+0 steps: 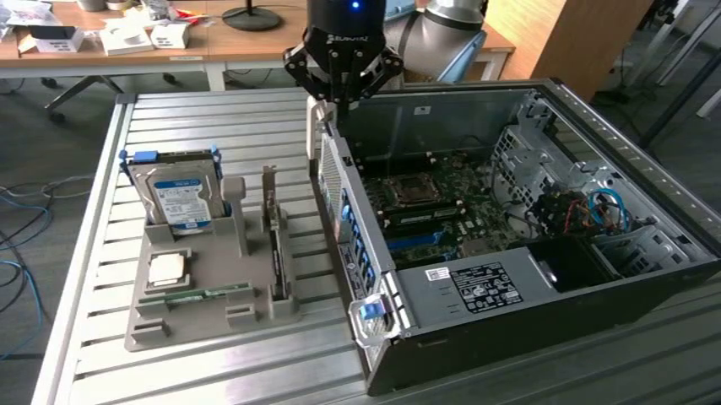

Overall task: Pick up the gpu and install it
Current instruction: 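Reach for the gpu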

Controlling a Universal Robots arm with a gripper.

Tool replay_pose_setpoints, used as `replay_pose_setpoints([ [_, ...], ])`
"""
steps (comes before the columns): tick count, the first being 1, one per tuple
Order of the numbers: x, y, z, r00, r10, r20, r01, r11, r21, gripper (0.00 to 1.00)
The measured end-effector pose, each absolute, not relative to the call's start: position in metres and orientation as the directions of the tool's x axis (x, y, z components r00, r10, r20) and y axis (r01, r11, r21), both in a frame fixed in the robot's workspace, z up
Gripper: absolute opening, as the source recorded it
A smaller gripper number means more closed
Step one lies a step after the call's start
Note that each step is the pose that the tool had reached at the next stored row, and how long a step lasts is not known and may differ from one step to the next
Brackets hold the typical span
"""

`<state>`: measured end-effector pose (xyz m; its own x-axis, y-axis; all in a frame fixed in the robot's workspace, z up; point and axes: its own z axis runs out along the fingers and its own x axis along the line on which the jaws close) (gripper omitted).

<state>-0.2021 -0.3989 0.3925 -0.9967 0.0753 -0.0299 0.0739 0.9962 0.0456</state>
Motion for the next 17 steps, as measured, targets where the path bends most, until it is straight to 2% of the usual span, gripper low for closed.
replay_pose_setpoints([
  [17,-0.248,-0.399,0.392,-0.997,0.075,-0.031,0.074,0.996,0.046,0.11],
])
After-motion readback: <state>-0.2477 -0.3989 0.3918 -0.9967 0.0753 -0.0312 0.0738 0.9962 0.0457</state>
